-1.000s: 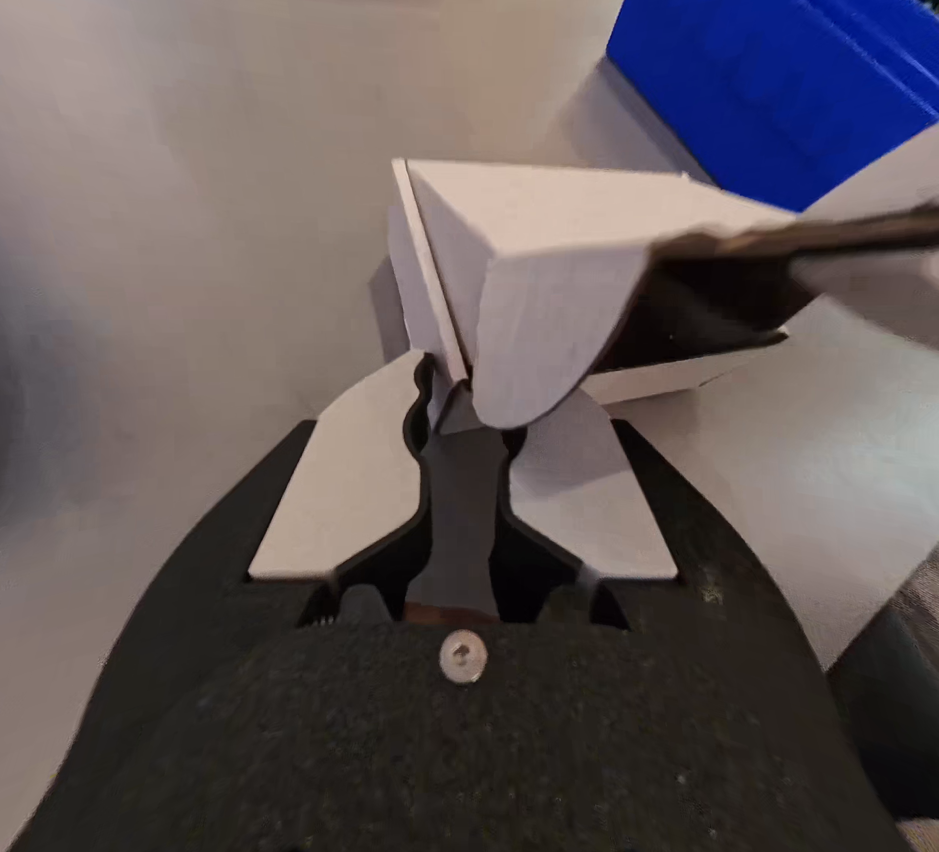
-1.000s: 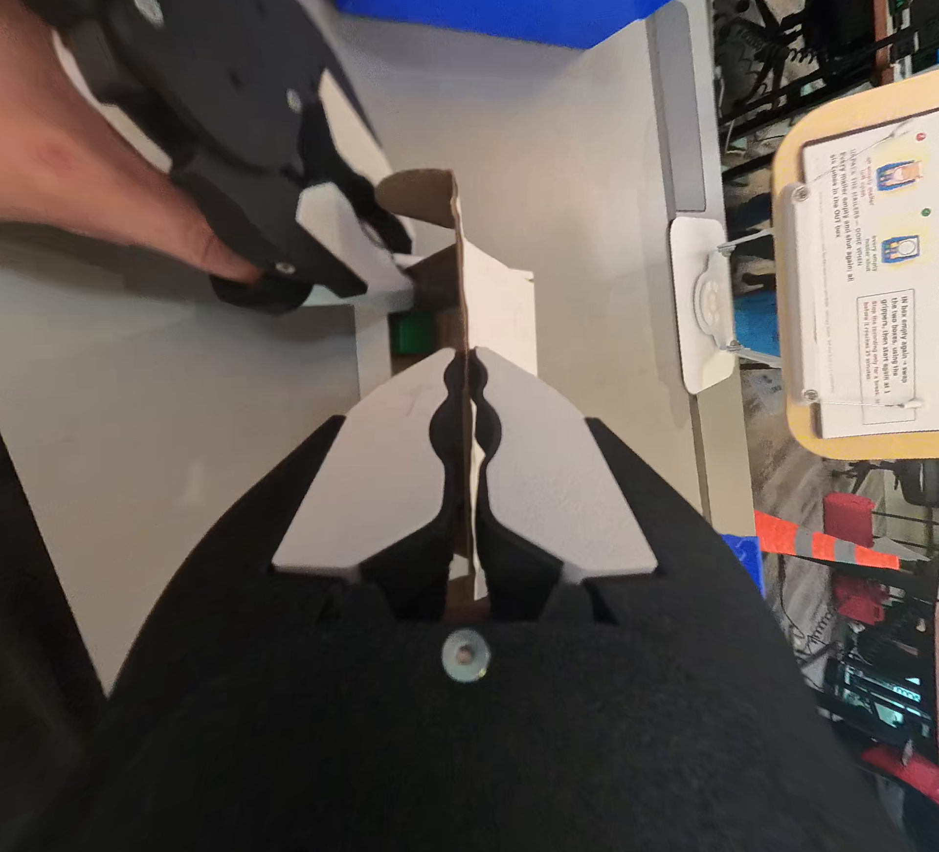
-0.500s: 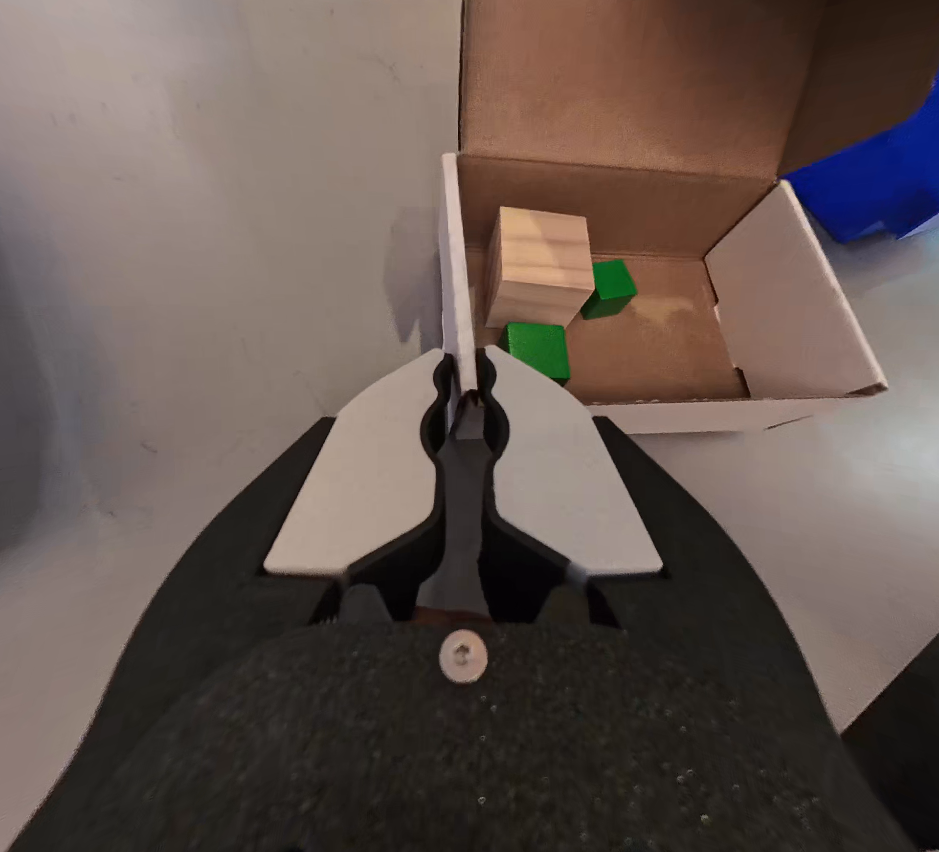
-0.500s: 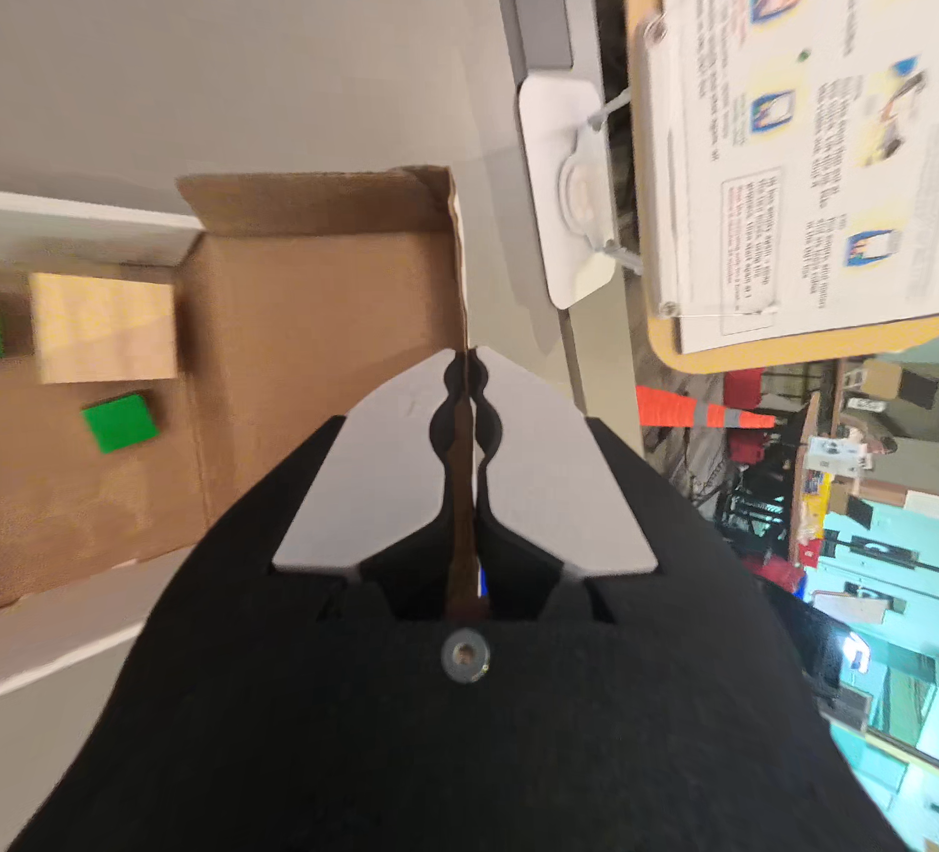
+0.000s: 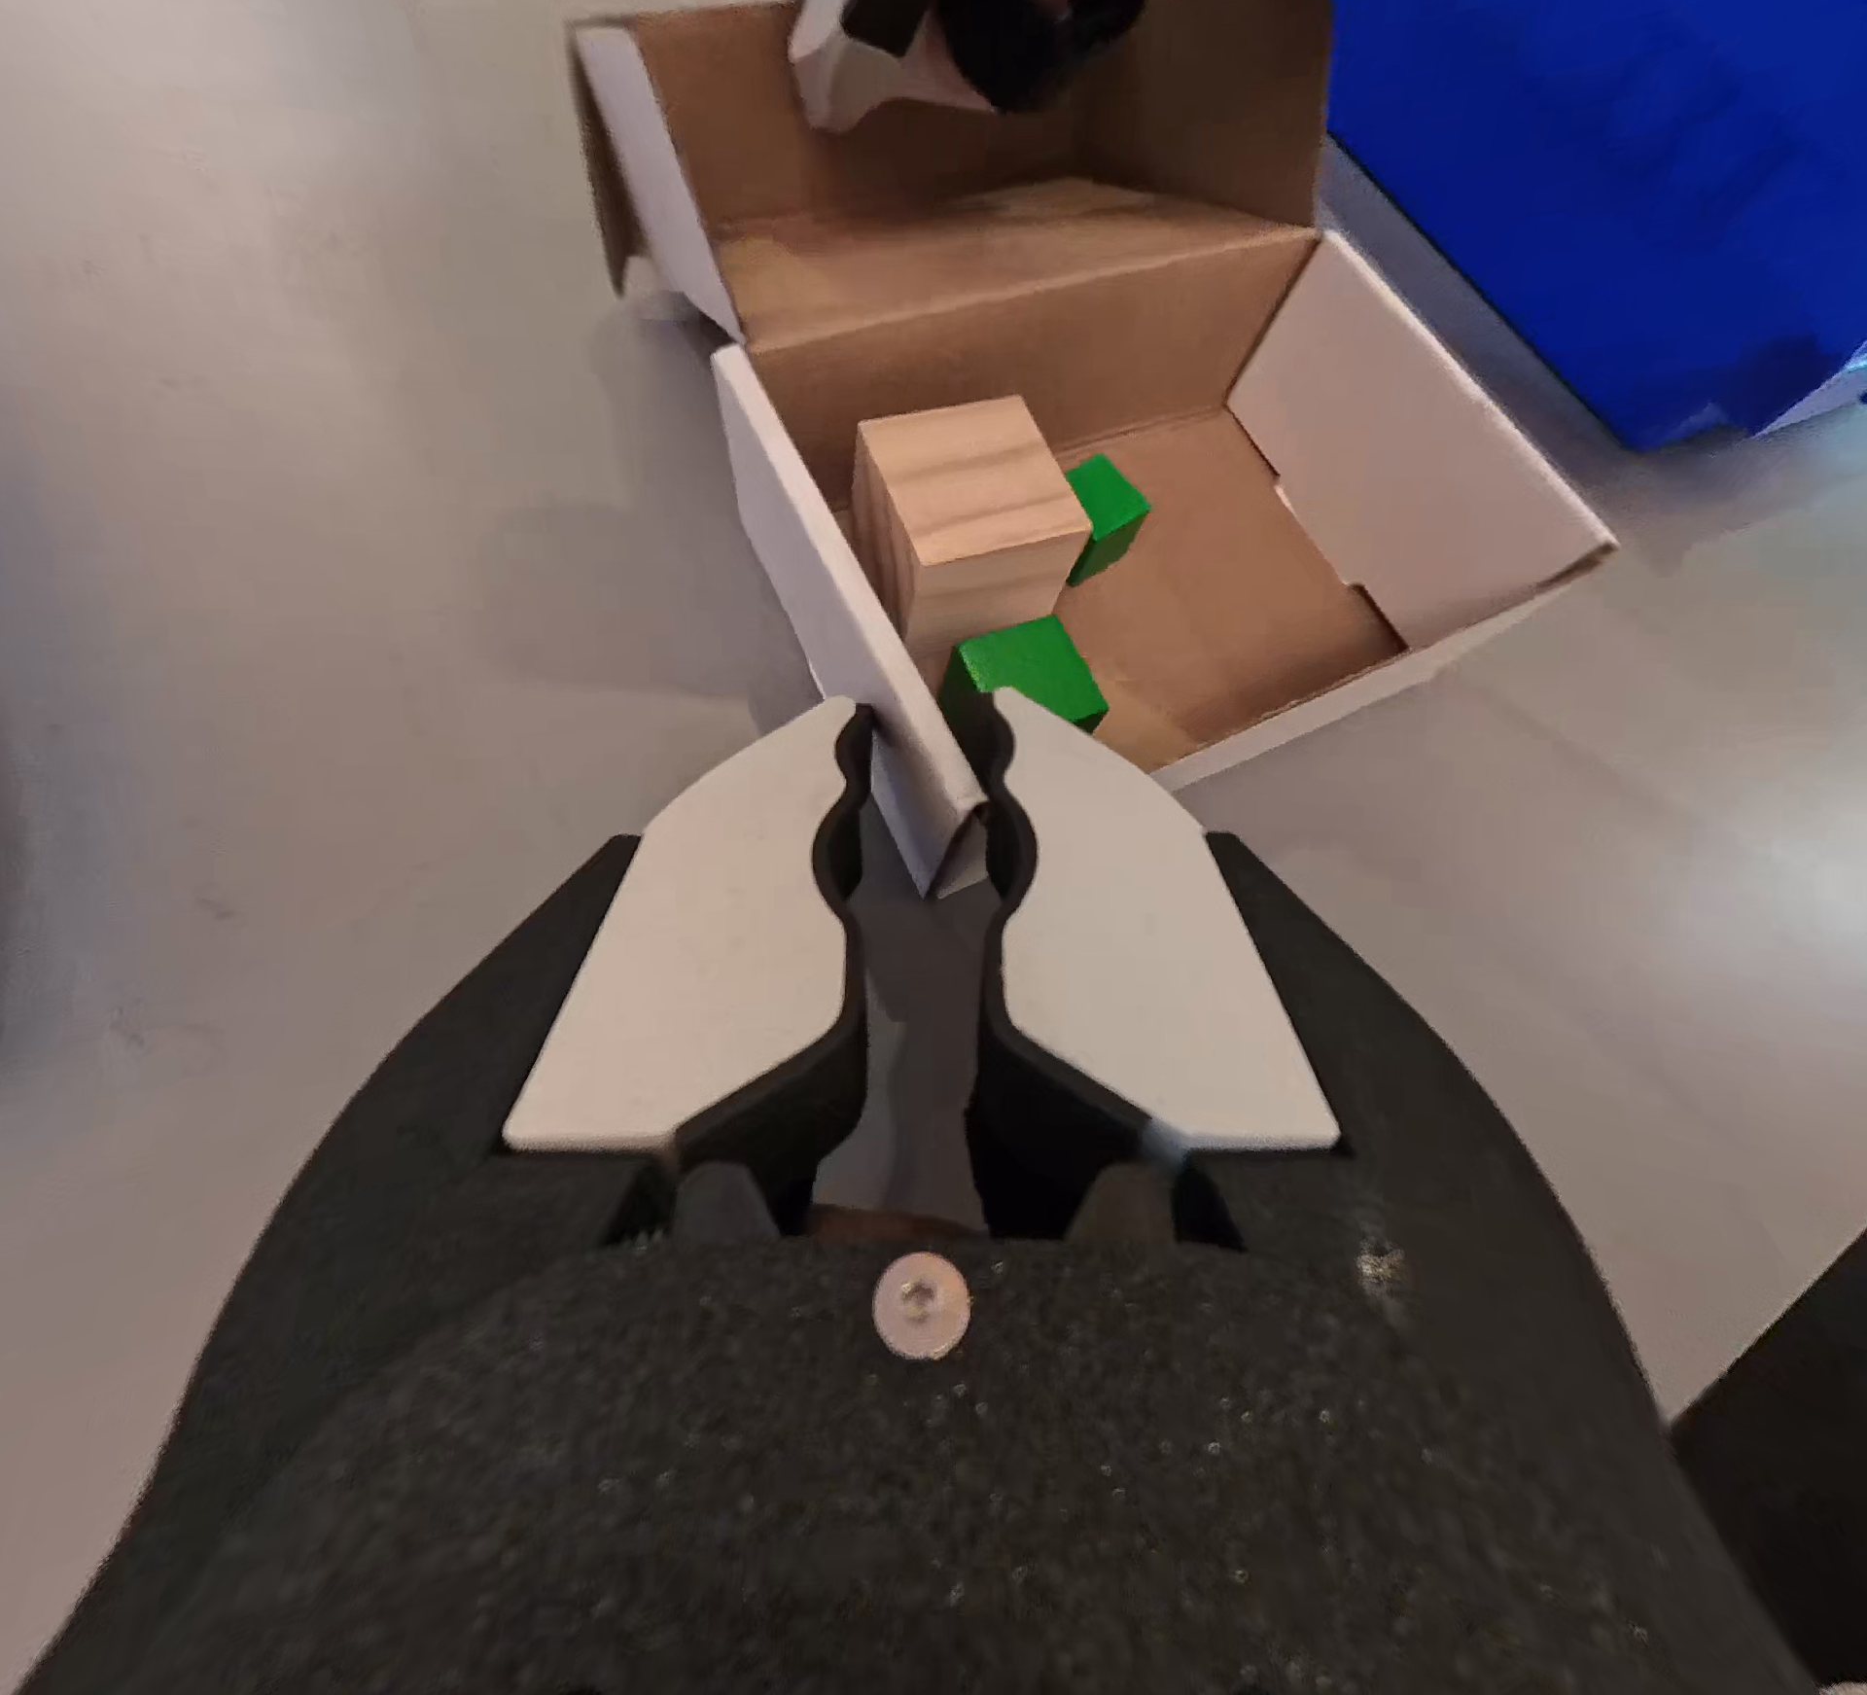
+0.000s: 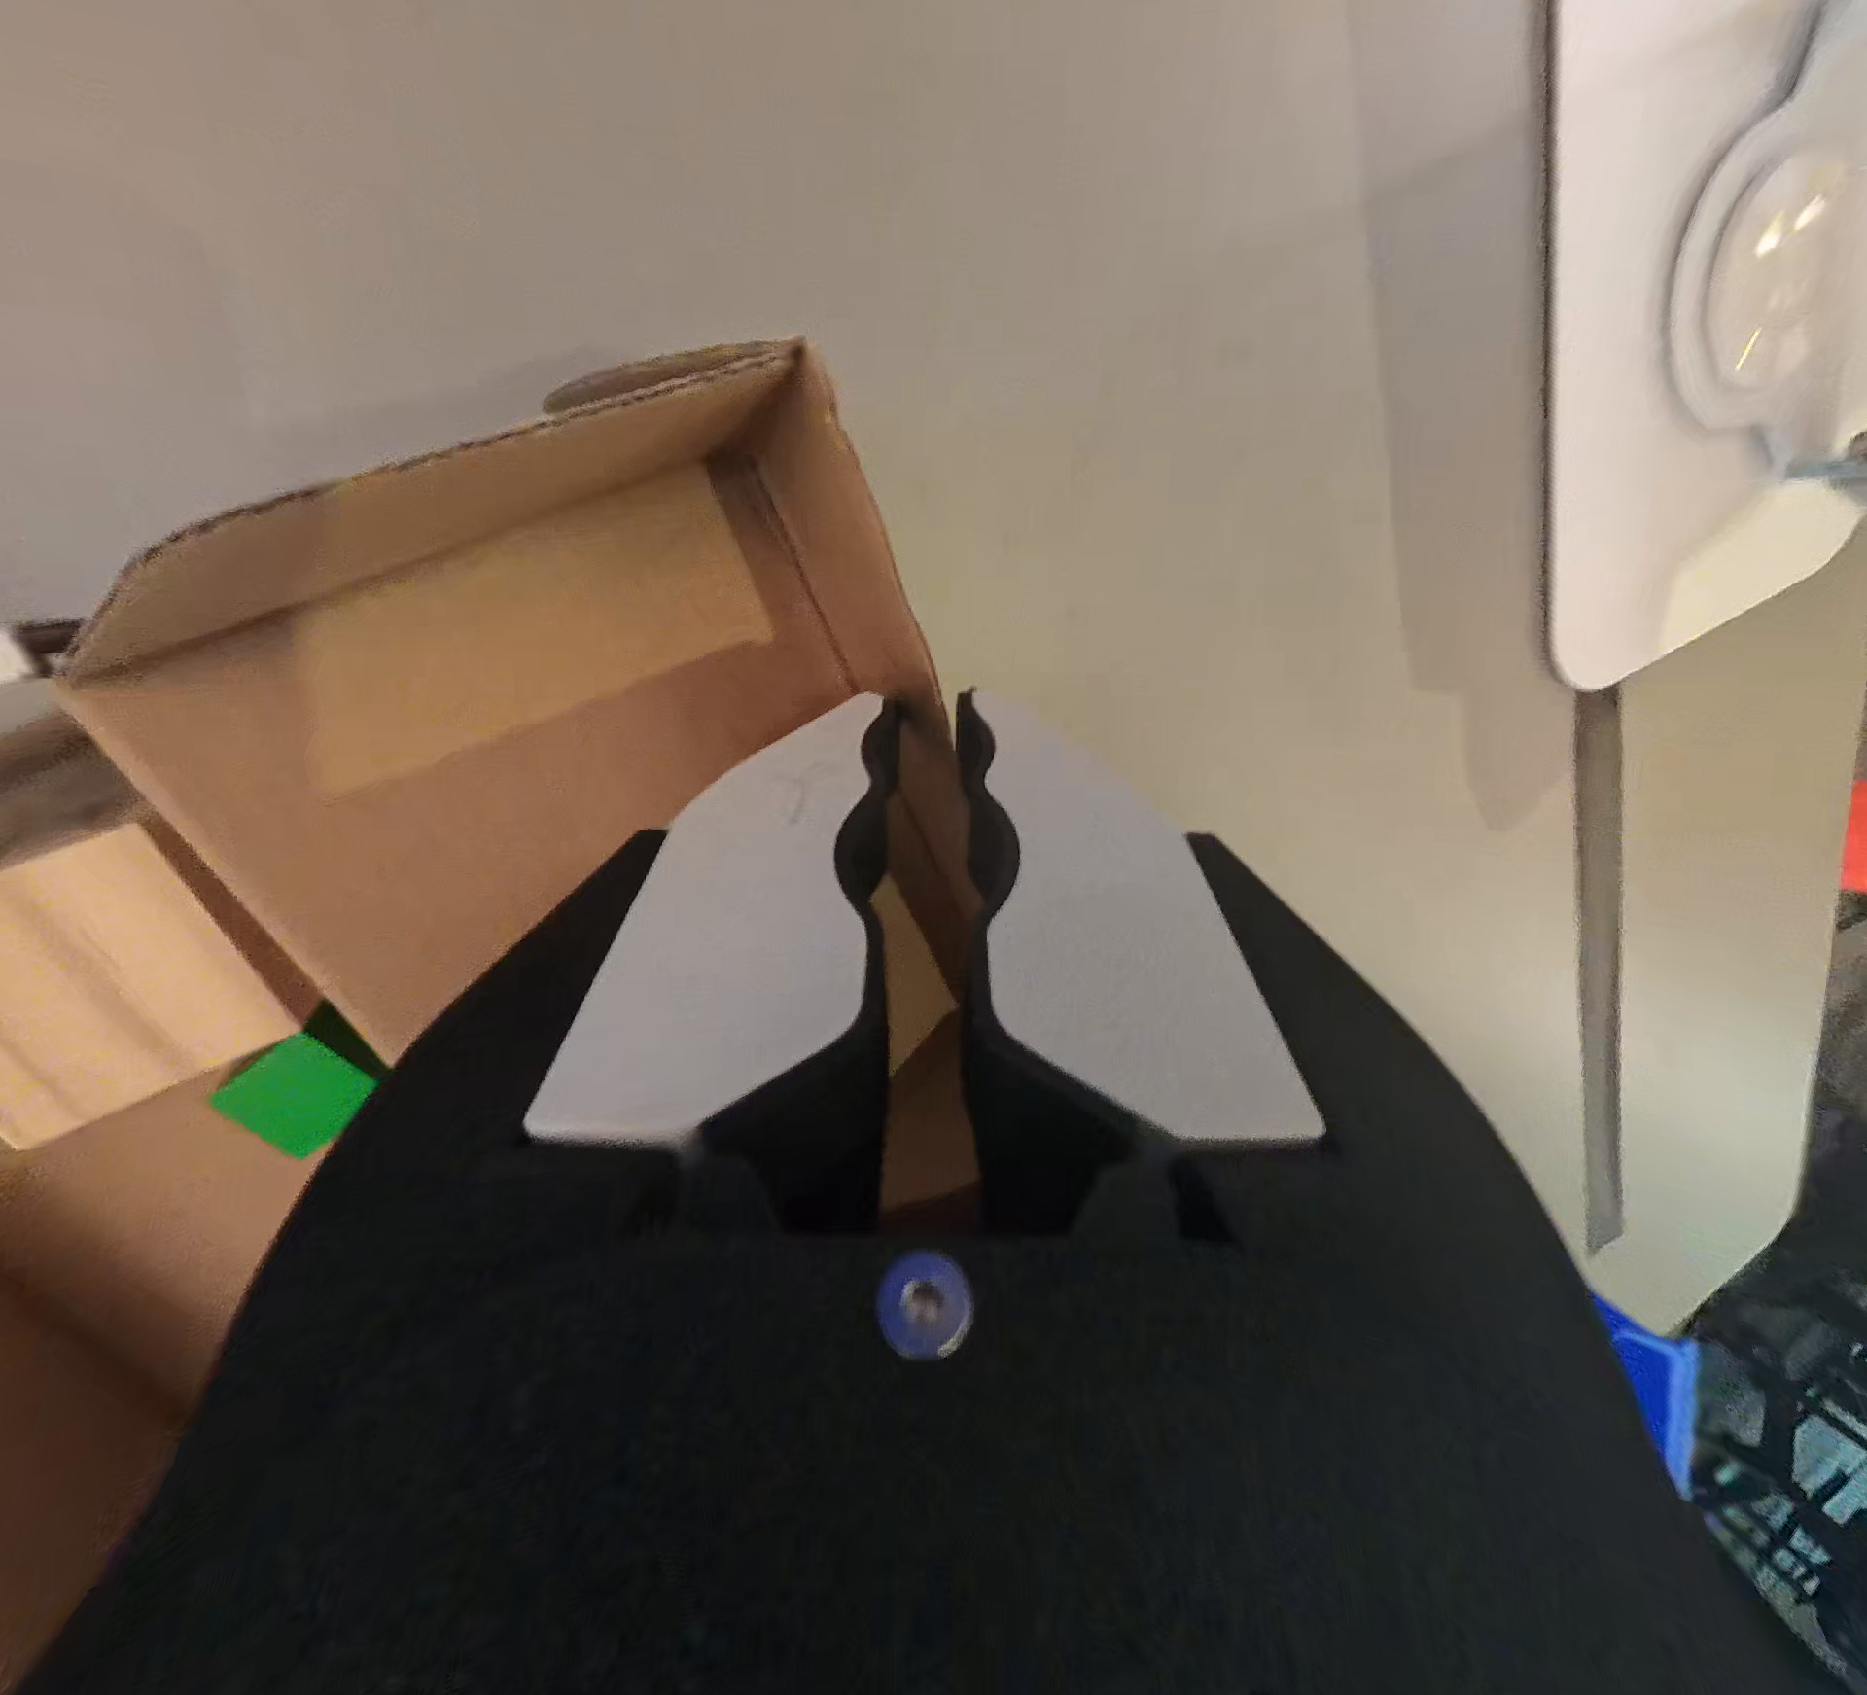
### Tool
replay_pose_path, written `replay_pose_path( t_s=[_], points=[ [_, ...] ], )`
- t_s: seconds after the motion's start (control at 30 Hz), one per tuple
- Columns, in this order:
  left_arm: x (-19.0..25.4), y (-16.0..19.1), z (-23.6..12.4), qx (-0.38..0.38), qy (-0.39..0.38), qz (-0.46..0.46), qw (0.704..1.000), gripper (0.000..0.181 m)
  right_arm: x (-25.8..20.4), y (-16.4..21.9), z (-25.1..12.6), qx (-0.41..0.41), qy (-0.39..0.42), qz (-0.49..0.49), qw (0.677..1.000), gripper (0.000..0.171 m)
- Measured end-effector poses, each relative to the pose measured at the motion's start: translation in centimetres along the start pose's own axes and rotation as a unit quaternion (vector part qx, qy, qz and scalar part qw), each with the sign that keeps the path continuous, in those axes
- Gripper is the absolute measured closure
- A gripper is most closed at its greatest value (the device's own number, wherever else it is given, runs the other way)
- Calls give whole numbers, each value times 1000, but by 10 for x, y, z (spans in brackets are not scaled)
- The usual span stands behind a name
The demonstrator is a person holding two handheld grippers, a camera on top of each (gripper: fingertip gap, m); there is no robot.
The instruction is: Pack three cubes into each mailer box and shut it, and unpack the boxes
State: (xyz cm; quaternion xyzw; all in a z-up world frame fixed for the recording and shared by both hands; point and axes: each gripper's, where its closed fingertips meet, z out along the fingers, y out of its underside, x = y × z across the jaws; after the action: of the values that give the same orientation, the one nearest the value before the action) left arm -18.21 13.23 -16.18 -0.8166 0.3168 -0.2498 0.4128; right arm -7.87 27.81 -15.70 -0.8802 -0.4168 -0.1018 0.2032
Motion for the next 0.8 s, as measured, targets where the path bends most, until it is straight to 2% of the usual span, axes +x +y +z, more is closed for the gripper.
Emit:
replay_pose_path(
  t_s=[0.03,0.13,0.2,0.23,0.33,0.4,0.47,0.53,0.57,0.6,0.7,0.8],
  points=[
    [2,0,0,0,0,-1,1000,160,2,-9,-4,13,6,-6,1000,161],
    [8,1,0,1,-2,-1,1000,154,2,-34,-25,52,27,-24,998,159],
    [11,0,-1,4,0,6,1000,152,3,-45,-46,70,47,-25,996,136],
    [13,-1,-3,9,5,15,1000,149,7,-49,-60,81,66,-18,994,131],
    [23,-8,-19,36,51,79,995,123,11,-56,-121,153,102,19,983,119],
    [28,-10,-31,54,93,154,982,120,-2,-51,-163,221,83,56,970,117],
    [35,-2,-37,38,160,214,963,115,-35,-38,-186,278,5,96,956,120],
    [37,-4,-36,33,189,217,957,101,-73,-13,-179,279,-77,118,950,113],
    [39,-9,-35,36,198,219,955,101,-87,1,-167,263,-95,127,952,107],
    [39,-15,-33,46,193,232,952,100,-94,14,-152,249,-92,138,954,103],
    [44,-23,-27,68,183,302,933,106,-98,41,-110,241,-45,158,957,109],
    [38,-16,-15,49,166,321,931,108,-110,51,-91,241,-48,155,957,105]
  ],
)
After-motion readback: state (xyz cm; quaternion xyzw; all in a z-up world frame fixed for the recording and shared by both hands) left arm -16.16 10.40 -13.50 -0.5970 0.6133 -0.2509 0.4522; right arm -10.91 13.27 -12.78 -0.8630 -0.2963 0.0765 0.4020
